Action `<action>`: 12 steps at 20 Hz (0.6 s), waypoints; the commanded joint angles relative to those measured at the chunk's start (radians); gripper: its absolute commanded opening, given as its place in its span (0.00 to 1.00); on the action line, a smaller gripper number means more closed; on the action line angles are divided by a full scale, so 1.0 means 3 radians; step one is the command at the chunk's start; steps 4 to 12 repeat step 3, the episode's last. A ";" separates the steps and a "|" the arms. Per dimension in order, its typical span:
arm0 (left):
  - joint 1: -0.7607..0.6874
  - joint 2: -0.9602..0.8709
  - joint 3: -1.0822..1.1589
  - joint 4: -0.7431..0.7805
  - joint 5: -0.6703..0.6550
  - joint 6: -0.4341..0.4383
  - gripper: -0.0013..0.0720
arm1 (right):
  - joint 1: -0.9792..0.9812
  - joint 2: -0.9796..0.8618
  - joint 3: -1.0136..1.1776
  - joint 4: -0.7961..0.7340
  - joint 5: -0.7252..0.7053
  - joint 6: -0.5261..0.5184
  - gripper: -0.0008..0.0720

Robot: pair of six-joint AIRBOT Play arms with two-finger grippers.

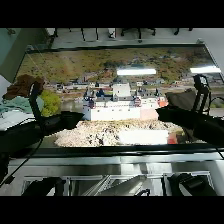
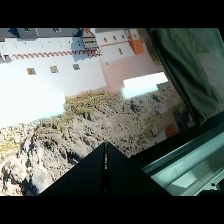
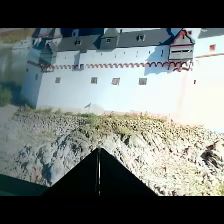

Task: Fold the shirts.

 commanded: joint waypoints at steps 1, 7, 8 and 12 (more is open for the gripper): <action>-0.0043 0.0006 -0.0046 0.0000 -0.0047 -0.0005 0.04 | 0.0089 0.0004 -0.0015 -0.0023 0.0019 0.0057 0.05; -0.0043 0.0008 -0.0046 0.0001 -0.0047 -0.0005 0.04 | 0.0089 0.0004 -0.0015 -0.0023 0.0018 0.0057 0.05; -0.0043 0.0008 -0.0046 0.0001 -0.0047 -0.0005 0.04 | 0.0089 0.0004 -0.0015 -0.0023 0.0018 0.0057 0.05; -0.0043 0.0008 -0.0046 0.0001 -0.0047 -0.0005 0.04 | 0.0089 0.0004 -0.0015 -0.0023 0.0018 0.0057 0.05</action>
